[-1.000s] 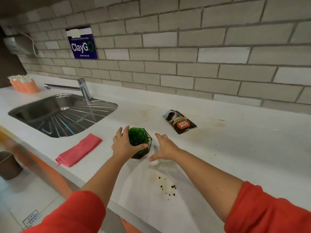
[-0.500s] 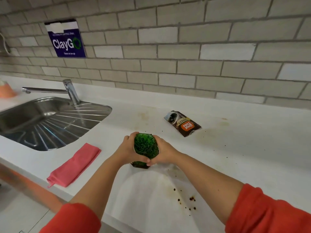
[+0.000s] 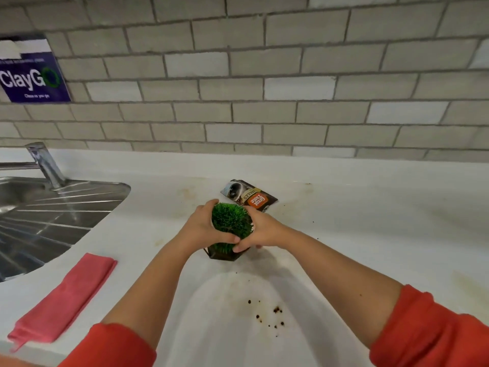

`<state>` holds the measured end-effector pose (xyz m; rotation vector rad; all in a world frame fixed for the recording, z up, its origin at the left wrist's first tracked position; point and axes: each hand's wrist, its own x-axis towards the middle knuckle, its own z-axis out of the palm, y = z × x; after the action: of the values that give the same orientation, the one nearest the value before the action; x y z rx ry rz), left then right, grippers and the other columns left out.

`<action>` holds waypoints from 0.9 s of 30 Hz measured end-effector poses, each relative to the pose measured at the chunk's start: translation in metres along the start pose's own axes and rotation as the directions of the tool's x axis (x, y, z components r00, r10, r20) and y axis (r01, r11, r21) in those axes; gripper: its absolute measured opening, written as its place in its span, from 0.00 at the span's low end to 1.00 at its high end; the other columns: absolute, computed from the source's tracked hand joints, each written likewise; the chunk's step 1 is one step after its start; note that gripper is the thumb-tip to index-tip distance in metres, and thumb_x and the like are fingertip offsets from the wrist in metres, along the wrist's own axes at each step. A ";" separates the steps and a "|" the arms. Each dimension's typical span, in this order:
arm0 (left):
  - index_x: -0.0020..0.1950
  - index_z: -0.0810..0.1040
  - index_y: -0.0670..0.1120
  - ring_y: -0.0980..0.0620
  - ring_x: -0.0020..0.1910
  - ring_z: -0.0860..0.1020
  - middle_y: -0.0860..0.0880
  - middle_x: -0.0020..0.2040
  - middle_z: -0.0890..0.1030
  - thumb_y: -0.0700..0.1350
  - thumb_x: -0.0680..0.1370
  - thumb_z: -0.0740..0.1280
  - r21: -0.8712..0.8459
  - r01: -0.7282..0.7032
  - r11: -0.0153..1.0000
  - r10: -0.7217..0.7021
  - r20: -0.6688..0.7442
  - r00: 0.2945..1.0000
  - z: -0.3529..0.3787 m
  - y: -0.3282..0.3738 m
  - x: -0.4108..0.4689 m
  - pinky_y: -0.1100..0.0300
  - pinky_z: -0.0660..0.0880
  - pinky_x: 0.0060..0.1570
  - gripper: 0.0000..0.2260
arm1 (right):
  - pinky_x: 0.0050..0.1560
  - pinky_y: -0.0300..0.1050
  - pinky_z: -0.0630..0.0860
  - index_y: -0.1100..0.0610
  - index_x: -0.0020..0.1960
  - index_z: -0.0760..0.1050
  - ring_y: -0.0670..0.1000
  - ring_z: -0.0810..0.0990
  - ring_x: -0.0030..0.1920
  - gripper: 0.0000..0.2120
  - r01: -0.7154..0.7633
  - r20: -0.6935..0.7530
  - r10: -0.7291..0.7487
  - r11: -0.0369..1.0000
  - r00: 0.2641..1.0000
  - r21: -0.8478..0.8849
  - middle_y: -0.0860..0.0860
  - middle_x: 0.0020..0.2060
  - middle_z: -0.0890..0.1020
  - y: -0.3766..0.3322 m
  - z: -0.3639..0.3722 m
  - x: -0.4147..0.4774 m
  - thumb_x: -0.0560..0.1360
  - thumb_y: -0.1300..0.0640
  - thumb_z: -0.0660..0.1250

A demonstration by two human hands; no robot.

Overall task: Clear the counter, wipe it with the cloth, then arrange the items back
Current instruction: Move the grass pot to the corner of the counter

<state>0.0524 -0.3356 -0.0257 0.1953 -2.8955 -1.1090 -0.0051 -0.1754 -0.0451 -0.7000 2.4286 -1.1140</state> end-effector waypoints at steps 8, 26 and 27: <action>0.72 0.61 0.49 0.51 0.64 0.69 0.50 0.64 0.70 0.49 0.64 0.79 -0.098 -0.181 0.979 0.192 0.121 0.974 0.041 0.073 0.006 0.59 0.69 0.59 0.42 | 0.36 0.42 0.77 0.49 0.71 0.60 0.51 0.77 0.54 0.43 -0.132 -0.112 0.136 0.990 0.984 0.044 0.49 0.60 0.74 0.036 -0.063 -0.065 0.63 0.55 0.78; 0.74 0.58 0.50 0.47 0.67 0.68 0.46 0.68 0.67 0.49 0.63 0.79 -0.206 -0.428 0.880 0.475 0.362 0.802 0.254 0.317 -0.059 0.54 0.70 0.63 0.45 | 0.36 0.42 0.76 0.50 0.71 0.60 0.53 0.78 0.55 0.43 -0.371 -0.425 0.398 0.917 0.813 0.148 0.50 0.60 0.74 0.186 -0.214 -0.333 0.62 0.54 0.79; 0.74 0.58 0.50 0.47 0.67 0.68 0.46 0.68 0.67 0.49 0.63 0.79 -0.217 -0.438 0.872 0.489 0.366 0.792 0.267 0.330 -0.065 0.54 0.70 0.62 0.45 | 0.35 0.42 0.76 0.50 0.71 0.60 0.53 0.78 0.54 0.43 -0.379 -0.436 0.406 0.913 0.803 0.152 0.50 0.60 0.74 0.195 -0.220 -0.348 0.62 0.54 0.79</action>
<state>0.0620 0.0935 -0.0035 -0.8151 -2.9218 -1.3406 0.1053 0.2661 -0.0164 0.1252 2.7296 -1.2697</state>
